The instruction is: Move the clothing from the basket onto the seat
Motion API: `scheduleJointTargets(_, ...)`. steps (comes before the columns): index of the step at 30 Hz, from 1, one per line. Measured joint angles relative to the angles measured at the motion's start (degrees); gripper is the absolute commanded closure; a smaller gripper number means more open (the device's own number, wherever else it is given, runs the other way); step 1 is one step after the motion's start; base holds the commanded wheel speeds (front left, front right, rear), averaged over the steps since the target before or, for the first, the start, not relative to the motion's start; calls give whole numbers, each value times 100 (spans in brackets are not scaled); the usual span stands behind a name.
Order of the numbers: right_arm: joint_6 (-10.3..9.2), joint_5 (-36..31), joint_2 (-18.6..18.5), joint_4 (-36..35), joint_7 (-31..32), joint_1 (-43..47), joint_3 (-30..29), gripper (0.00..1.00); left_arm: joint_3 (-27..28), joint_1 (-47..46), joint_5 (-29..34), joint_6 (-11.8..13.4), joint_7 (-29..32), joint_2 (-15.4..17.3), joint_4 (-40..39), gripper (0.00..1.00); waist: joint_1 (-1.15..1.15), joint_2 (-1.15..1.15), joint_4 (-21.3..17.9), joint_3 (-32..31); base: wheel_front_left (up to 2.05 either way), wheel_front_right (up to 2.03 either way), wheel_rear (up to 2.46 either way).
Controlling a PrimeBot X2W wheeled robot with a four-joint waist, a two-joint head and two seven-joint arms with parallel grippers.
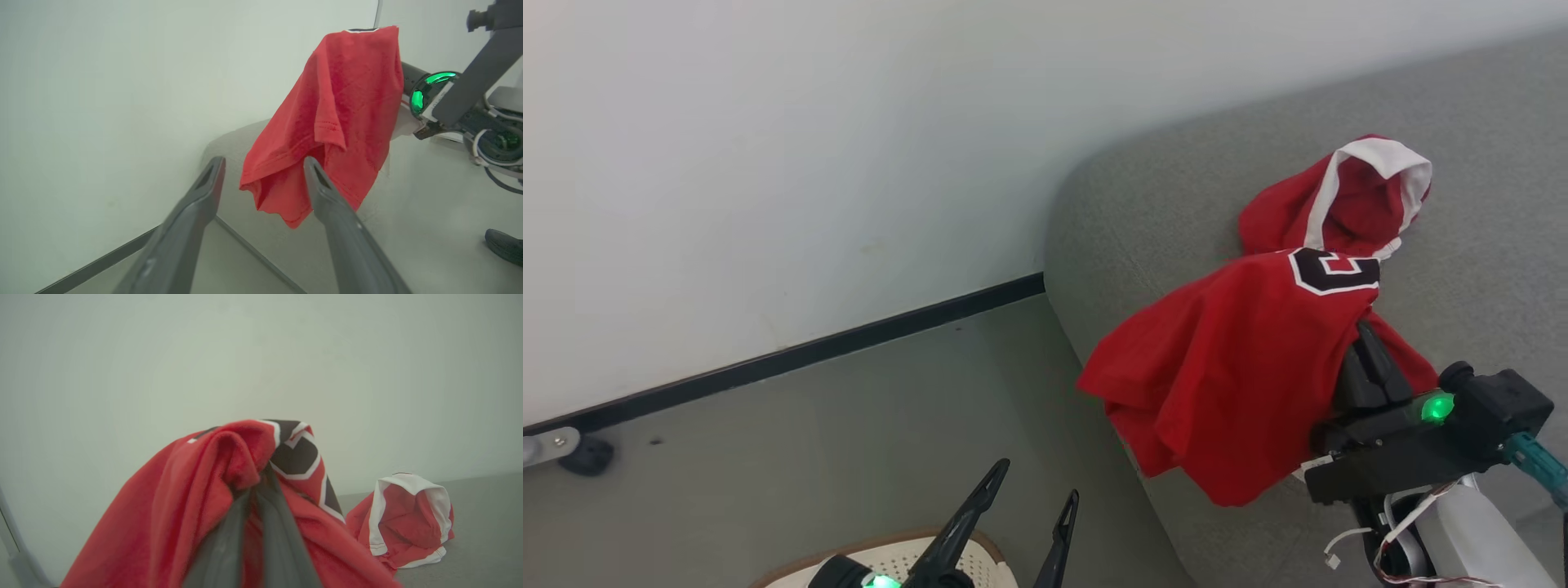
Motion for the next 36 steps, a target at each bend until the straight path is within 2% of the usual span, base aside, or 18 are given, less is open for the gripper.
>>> scheduleJointTargets(7,-49,69,-88,-87,0,1,-346,100,33,-93,102,1,104,1,31,0,0,0,-301,349,0,0,0)
scheduleJointTargets(15,-99,158,-243,-79,0,-147,-859,100,14,-372,213,26,199,-16,47,0,0,0,-448,781,0,0,0)
scheduleJointTargets(23,-99,314,-494,42,-1,-854,-1382,100,4,-550,350,26,301,-10,37,0,1,0,-417,1172,0,0,0)
scheduleJointTargets(36,-12,555,-1105,779,-2,-2236,-2185,100,-97,-996,486,-65,474,-9,-56,0,0,0,-198,1844,0,0,0)
